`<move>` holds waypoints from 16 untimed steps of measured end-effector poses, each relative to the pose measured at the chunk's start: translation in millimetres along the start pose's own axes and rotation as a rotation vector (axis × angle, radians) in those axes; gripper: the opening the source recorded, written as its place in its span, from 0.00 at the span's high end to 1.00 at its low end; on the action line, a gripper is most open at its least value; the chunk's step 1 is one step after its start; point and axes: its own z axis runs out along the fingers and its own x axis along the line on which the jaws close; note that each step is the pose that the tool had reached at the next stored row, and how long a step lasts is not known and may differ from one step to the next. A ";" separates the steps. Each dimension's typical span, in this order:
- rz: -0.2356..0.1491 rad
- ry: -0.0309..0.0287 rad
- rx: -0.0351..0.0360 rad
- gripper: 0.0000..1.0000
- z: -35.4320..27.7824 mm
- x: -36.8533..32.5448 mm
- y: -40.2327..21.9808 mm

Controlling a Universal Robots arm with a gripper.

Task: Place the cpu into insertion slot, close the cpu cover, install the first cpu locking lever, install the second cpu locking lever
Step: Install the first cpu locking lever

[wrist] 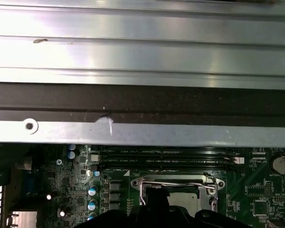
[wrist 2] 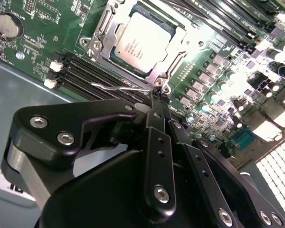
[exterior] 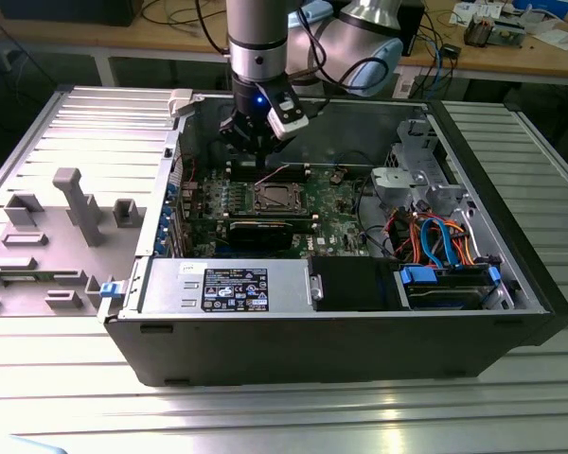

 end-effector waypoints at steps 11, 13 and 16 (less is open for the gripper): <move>0.000 0.0043 -0.0071 0.89 9.5 -10.4 -0.1; 0.001 0.0045 -0.0069 0.89 9.7 -10.4 -0.1; 0.000 0.0044 -0.0072 0.89 10.0 -10.5 -0.1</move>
